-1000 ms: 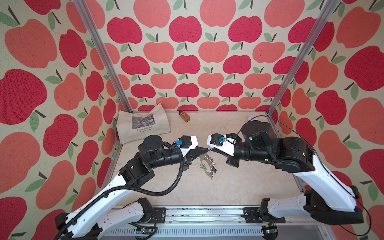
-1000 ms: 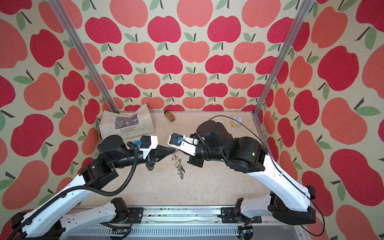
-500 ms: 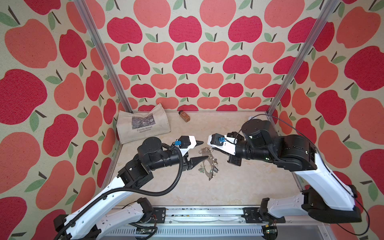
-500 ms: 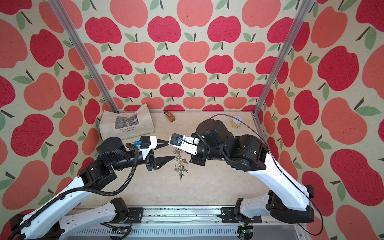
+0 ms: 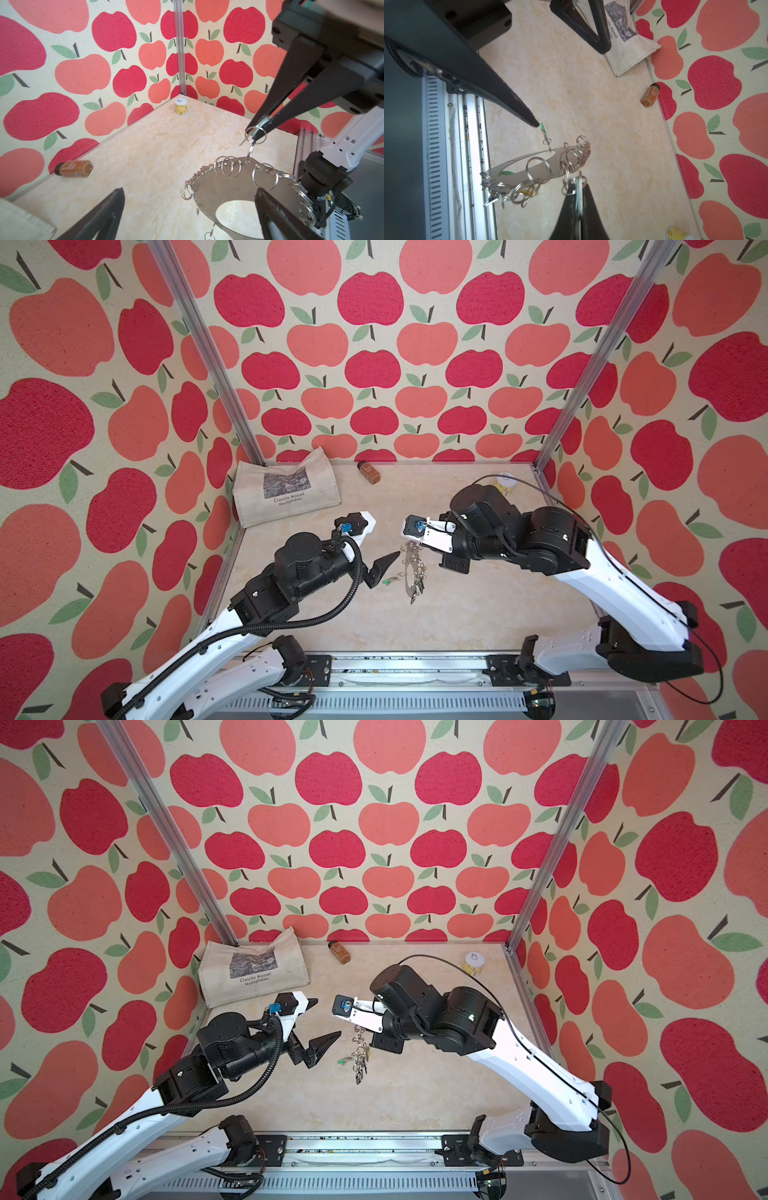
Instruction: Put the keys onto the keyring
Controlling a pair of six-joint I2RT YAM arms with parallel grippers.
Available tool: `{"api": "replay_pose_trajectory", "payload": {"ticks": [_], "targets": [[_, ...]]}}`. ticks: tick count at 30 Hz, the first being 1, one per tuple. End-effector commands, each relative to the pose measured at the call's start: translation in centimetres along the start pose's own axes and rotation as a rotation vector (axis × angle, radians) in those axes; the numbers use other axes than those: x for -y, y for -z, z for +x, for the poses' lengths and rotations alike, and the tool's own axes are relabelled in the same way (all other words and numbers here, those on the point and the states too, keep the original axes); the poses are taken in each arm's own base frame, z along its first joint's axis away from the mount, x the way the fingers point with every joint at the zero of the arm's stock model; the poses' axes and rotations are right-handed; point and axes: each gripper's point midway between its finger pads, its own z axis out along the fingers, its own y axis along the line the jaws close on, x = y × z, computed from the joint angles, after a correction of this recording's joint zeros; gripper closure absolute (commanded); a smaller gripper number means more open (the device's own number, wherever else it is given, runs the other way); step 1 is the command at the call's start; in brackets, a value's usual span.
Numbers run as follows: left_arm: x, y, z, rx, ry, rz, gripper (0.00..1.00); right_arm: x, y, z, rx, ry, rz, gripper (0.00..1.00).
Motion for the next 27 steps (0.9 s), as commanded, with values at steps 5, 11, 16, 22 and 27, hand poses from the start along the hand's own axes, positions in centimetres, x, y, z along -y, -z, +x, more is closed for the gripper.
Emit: {"api": "replay_pose_trajectory", "payload": {"ticks": [5, 11, 16, 22, 27], "targets": [[-4.5, 1.9, 3.8, -0.119, 0.116, -0.275, 0.01, -0.2, -4.3, -1.9, 0.075, -0.084, -0.060, 1.00], [-8.1, 4.7, 6.3, -0.148, 0.181, -0.493, 0.01, -0.3, -8.7, -2.4, 0.077, -0.114, -0.105, 1.00], [-9.8, 7.3, 7.7, -0.155, 0.248, -0.586, 0.01, -0.3, -11.6, -3.2, 0.101, -0.134, -0.132, 1.00], [-10.2, 8.2, 8.1, -0.170, 0.276, -0.603, 0.01, -2.7, -15.7, -0.1, 0.066, -0.233, -0.211, 1.00], [-10.1, 7.9, 8.3, -0.169, 0.286, -0.587, 0.01, -5.6, -17.9, 4.5, -0.002, -0.329, -0.265, 1.00]]}}
